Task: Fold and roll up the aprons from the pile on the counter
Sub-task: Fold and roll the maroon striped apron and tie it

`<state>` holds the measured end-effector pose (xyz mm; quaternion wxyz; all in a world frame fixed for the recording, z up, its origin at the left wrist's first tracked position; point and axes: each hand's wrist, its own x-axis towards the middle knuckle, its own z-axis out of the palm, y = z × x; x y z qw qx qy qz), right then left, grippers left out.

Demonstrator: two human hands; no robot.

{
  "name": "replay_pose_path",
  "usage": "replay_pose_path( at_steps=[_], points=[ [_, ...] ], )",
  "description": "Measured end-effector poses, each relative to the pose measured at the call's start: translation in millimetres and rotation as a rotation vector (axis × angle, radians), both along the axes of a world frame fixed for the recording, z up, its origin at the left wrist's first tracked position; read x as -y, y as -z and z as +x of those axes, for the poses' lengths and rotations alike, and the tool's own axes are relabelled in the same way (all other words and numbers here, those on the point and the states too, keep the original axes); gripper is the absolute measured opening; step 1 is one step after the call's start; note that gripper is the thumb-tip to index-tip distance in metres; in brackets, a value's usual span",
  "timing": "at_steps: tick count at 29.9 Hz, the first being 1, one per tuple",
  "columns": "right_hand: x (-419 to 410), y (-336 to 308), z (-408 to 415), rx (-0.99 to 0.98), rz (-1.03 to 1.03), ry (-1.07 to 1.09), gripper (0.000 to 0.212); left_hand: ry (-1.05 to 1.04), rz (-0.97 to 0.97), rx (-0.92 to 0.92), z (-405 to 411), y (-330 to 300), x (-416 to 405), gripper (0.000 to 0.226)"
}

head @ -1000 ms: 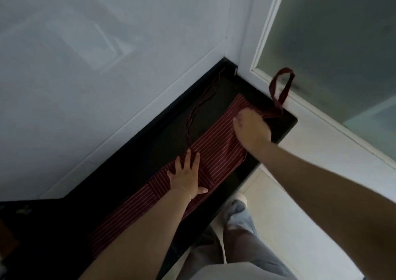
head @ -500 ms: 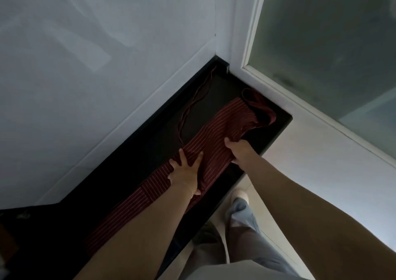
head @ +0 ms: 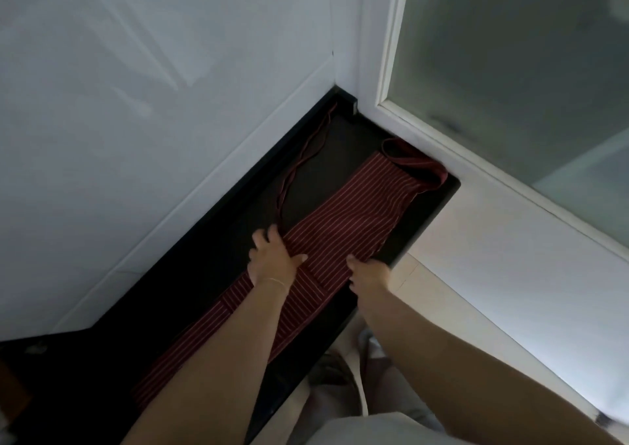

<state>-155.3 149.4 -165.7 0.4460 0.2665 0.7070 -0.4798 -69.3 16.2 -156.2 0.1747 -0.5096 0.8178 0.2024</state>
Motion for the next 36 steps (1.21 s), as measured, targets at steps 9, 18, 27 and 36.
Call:
replay_pose_path(
  at_steps=[9,18,27,36],
  points=[
    [-8.1,-10.4,22.2,0.383,-0.272,0.258,0.013,-0.111,0.314,0.126,-13.7,1.2,13.8,0.078],
    [-26.8,-65.5,-3.0,0.248,-0.540,0.075,0.035,-0.529,1.118,-0.176,-11.2,-40.5,42.4,0.053],
    [-2.7,-178.9,-70.9,-0.296,-0.632,-0.109,0.033,-0.407,1.194,-0.897,-76.5,-150.8,65.5,0.003],
    [5.7,-323.9,-69.9,-0.992,-0.654,-0.221,0.021,-0.195,1.177,-1.409,-104.6,-297.1,70.8,0.029]
  ],
)
